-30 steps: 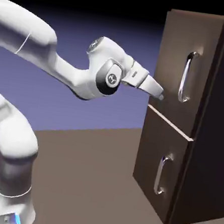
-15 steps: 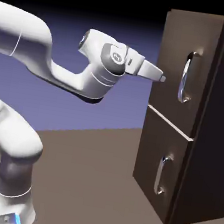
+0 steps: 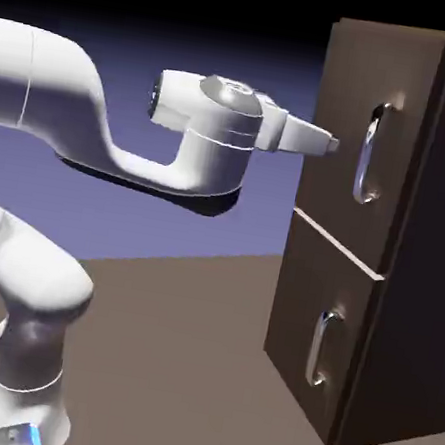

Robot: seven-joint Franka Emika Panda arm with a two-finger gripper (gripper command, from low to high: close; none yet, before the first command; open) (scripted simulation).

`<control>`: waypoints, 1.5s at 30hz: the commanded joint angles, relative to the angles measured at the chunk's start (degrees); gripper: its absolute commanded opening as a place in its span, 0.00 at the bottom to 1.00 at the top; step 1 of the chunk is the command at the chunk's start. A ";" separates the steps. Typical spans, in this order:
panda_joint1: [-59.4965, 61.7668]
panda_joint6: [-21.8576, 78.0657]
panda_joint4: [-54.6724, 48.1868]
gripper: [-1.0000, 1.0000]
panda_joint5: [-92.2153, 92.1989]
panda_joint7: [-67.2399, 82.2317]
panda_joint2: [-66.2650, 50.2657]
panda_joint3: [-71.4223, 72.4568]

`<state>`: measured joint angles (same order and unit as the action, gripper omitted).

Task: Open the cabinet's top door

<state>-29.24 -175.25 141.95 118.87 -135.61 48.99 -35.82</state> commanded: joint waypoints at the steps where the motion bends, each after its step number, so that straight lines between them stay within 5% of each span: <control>1: -0.60 -0.03 -0.40 0.50 2.50 -1.96 0.34 -0.75; 21: -18.88 2.64 -12.23 0.50 39.22 -30.40 0.22 -17.11; 22: -18.88 2.64 -12.24 0.00 39.22 -30.40 0.22 -17.11; 23: -18.88 2.64 -12.24 0.00 39.22 -30.40 0.22 -17.11; 45: 26.81 11.68 7.37 0.00 11.08 -30.40 2.49 23.21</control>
<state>-2.43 -163.61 149.30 129.97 -165.99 51.49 -12.62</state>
